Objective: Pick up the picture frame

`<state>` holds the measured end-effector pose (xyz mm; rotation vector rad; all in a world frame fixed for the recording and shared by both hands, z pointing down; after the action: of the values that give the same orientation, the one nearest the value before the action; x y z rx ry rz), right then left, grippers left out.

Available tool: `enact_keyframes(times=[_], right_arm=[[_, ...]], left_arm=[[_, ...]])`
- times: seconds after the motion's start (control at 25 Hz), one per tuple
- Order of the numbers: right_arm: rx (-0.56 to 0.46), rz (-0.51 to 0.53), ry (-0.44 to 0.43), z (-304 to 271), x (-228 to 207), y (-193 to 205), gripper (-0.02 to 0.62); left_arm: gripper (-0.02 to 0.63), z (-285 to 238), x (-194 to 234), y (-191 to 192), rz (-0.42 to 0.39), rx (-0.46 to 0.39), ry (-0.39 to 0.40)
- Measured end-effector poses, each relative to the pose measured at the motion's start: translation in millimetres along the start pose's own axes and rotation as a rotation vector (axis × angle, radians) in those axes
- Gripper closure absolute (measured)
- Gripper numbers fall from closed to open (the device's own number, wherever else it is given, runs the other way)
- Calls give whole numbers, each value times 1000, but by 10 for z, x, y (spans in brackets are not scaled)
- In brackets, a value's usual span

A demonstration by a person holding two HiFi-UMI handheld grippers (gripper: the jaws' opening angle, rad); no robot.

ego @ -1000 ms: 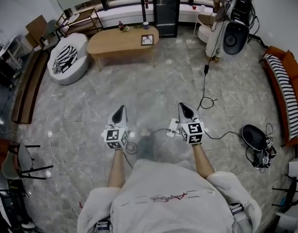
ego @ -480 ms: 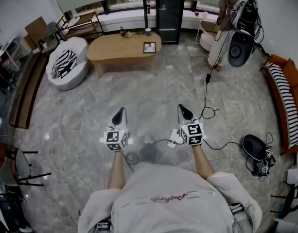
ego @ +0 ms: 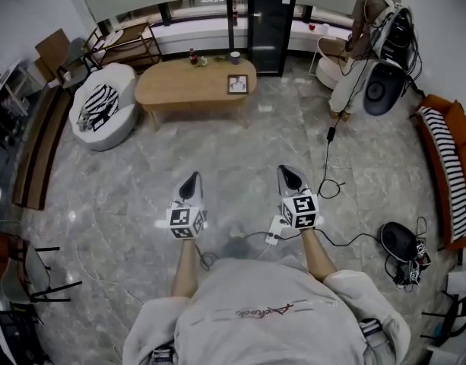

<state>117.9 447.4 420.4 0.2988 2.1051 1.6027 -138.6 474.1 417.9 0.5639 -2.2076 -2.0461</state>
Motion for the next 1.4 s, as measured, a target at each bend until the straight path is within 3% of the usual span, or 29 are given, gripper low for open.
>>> enact_keyframes(times=[0.8,1.4], right_arm=[[-14,1,59,-1630,-339,-520,591],[-28,-37,94,-2098,-557,-553,591]], left_arm=[[604,-1535,1042,-70,0,-16,48],[603,-2071,1258,-47,5,-22,79]])
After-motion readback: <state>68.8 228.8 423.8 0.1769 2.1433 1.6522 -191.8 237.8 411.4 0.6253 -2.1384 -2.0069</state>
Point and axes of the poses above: the fingertips, and each gripper's own axes: z backward along the fingers, x to its left, y out of its underside, the point moved 1 cm from there along z, backward along the fingers, and after that the axes turned 14 degrees about -z, right-handed, at the moved point
